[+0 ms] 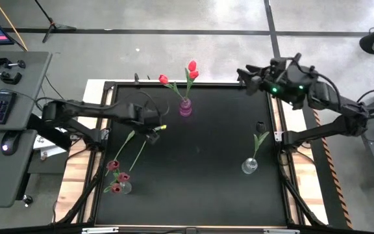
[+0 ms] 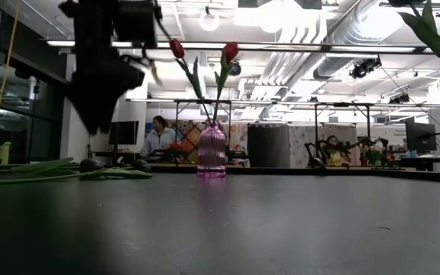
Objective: Sort flowers into vase by color
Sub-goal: Put the right black tulip into the right transparent vase
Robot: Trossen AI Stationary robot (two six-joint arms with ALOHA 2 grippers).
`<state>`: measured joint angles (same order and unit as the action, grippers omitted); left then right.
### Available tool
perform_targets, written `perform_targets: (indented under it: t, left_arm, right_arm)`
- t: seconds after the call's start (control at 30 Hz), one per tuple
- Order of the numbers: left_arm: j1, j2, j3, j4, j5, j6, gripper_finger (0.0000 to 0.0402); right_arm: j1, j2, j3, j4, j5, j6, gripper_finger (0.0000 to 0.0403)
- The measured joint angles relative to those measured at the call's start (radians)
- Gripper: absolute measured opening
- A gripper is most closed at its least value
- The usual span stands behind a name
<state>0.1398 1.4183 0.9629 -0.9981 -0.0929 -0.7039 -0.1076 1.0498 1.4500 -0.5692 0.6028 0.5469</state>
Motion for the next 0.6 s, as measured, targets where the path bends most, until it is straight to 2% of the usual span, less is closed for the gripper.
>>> perform_targets:
  t: [0.33, 0.6]
  left_arm:
    - [0.005, 0.073, -0.152, 0.222, 0.004, -0.054, 0.0207]
    - [0.044, 0.082, -0.241, 0.311, -0.023, -0.109, 0.0207]
  right_arm:
    - [-0.060, 0.072, 0.009, -0.042, -0.110, 0.002, 0.0263]
    - [-0.065, 0.083, 0.009, -0.041, -0.124, -0.004, 0.0263]
